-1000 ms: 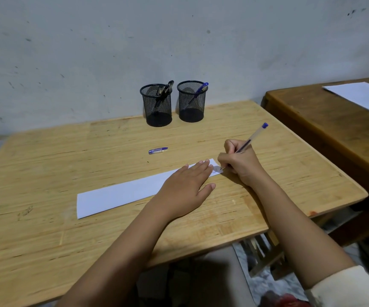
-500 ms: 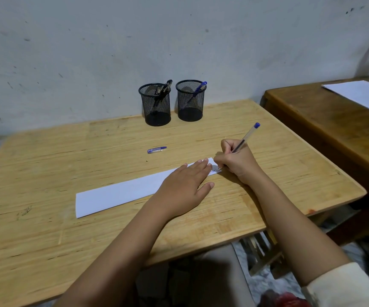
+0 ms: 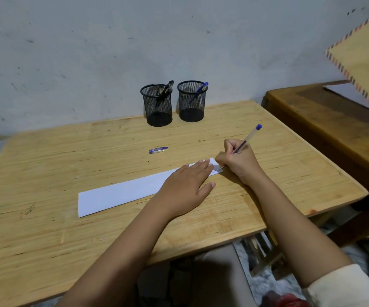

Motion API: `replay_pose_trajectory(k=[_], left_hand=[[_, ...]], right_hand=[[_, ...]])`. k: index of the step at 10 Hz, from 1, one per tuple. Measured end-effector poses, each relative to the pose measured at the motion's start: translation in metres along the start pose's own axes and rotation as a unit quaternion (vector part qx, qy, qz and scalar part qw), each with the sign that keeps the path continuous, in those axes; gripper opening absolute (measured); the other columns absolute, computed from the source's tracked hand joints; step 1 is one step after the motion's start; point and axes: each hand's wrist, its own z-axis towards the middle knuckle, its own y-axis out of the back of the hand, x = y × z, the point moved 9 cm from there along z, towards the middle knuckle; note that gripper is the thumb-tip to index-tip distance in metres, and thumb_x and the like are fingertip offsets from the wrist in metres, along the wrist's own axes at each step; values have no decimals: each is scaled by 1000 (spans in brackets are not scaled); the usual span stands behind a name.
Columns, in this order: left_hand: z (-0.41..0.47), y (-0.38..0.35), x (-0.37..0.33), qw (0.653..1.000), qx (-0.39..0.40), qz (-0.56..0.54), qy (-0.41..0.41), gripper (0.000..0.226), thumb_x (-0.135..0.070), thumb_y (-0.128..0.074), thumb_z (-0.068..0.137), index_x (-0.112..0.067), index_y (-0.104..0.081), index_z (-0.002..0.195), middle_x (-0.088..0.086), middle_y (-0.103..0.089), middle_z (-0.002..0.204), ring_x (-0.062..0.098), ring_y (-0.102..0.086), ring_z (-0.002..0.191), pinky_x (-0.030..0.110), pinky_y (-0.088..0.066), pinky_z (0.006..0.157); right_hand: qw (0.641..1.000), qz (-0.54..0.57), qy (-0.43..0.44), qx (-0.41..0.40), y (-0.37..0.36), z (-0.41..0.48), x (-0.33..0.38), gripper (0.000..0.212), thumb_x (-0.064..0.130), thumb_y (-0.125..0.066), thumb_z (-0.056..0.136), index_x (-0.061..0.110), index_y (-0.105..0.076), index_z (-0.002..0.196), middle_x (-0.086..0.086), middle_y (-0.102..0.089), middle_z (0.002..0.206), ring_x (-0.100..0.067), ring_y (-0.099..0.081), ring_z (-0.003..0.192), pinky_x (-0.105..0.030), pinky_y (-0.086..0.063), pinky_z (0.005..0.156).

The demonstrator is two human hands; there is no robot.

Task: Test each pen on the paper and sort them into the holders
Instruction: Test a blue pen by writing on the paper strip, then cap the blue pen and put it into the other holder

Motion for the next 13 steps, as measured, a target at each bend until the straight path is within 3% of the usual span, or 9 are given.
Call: replay_pose_trajectory(k=[3, 5, 6, 7, 8, 9, 10, 11, 13], left_hand=[[0, 0, 0, 1000, -3, 0, 2, 54, -42, -26, 99, -24, -16, 149, -9, -8, 158, 2, -4, 145, 25, -2, 118], [0, 2, 0, 1000, -10, -5, 1, 54, -42, -26, 99, -24, -16, 149, -9, -9, 158, 2, -5, 145, 25, -3, 119], [-1, 1, 0, 1000, -18, -10, 3, 54, -42, -28, 99, -24, -18, 149, -10, -11, 158, 2, -7, 144, 24, -4, 118], [-2, -2, -1, 999, -33, -17, -1, 54, -42, -31, 98, -23, -21, 148, -9, -15, 158, 3, -11, 144, 24, -6, 118], [-3, 2, -7, 998, -56, -12, -12, 54, -41, -34, 98, -21, -24, 147, -6, -19, 157, 6, -14, 144, 24, -7, 117], [-13, 9, -14, 996, -84, -17, -20, 54, -41, -36, 98, -20, -26, 146, -5, -23, 156, 6, -16, 143, 21, -5, 115], [-11, 38, -2, 991, -110, -64, 26, 52, -40, -37, 98, -22, -29, 146, -7, -26, 155, 4, -19, 142, 18, -9, 113], [-2, 136, 34, 977, -199, -55, 53, 50, -36, -39, 98, -20, -32, 145, -5, -29, 153, 8, -24, 140, 23, -20, 112], [17, 114, 98, 984, -52, -27, 170, 46, -30, -40, 97, -14, -38, 141, 3, -35, 147, 22, -43, 126, 34, -36, 102]], right_hand=[[1000, 6, -17, -8, 0, -2, 0, 34, 2, -57, 53, 18, -27, 46, 12, -26, 40, -9, -27, 43, -21, -29, 46], [1000, 16, -12, -12, 2, -3, 2, 36, -6, -58, 57, 14, -29, 50, -3, -26, 50, -15, -27, 48, -24, -29, 48], [993, 88, -44, -67, 14, -4, -4, 40, -12, -58, 60, 14, -30, 50, -5, -28, 50, -15, -28, 45, -23, -28, 44], [980, 167, -82, -67, 17, -10, -12, 37, -12, -63, 69, 14, -41, 54, -8, -44, 53, -14, -40, 43, -21, -34, 40], [965, 232, -98, -72, 18, -13, -19, 25, -8, -67, 73, 12, -54, 68, -8, -60, 68, -11, -56, 56, -16, -45, 49], [951, 281, -109, -71, 16, -25, -25, 14, -6, -66, 77, 6, -62, 81, -9, -65, 80, -12, -64, 71, -15, -52, 62], [947, 289, -127, -67, 9, -17, -26, 12, -6, -64, 79, 1, -65, 89, -11, -67, 83, -14, -66, 76, -16, -54, 67], [943, 322, -72, -45, 0, 34, 45, 14, -6, -65, 78, 3, -67, 88, -10, -70, 82, -15, -68, 73, -16, -54, 66], [937, 332, -100, -50, 7, 43, 44, 16, -6, -66, 78, -3, -66, 94, -10, -70, 78, -14, -69, 69, -19, -57, 73]])
